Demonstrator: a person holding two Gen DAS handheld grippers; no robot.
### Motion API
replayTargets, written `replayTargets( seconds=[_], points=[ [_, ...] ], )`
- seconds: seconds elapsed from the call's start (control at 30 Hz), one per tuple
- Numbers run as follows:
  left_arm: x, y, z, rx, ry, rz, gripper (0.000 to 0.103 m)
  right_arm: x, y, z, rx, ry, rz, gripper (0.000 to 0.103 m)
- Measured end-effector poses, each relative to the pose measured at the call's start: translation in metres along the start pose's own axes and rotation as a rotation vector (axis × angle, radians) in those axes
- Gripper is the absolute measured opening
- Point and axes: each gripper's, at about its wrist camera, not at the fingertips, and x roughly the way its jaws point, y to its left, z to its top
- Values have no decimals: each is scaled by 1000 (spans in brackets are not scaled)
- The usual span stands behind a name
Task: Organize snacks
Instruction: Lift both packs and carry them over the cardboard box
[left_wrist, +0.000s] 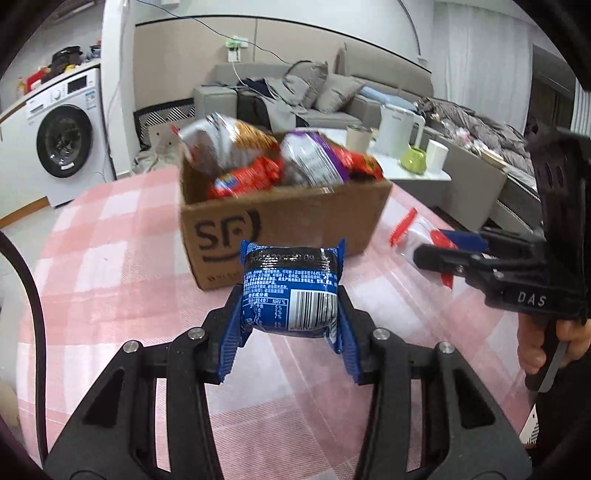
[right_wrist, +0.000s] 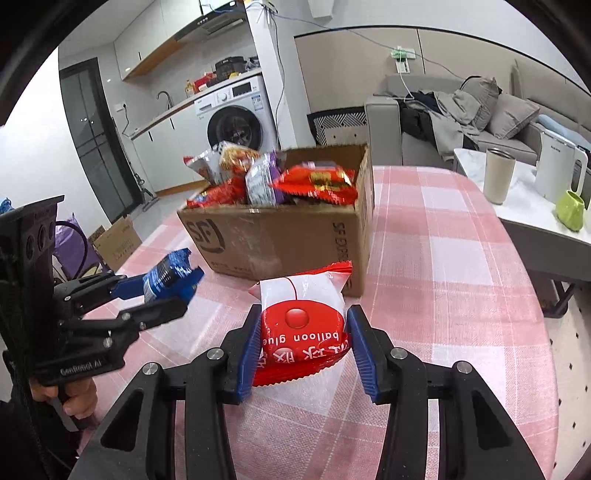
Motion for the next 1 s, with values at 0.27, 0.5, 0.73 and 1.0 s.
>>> replayTargets(
  seconds=[0.27, 0.5, 0.73, 1.0],
  points=[
    [-28, 31, 23, -31, -62, 42, 43, -10, 7, 21, -6, -43, 2, 46],
    [-34, 39, 53, -38, -108, 80, 43, -19, 13, 46, -8, -81, 6, 46],
    [-30, 43, 84, -40, -139, 119, 43, -17, 8, 73, 17, -113, 2, 46],
    [-16, 54, 111, -47, -160, 135, 43, 0, -2, 98, 85, -140, -1, 46]
  ],
)
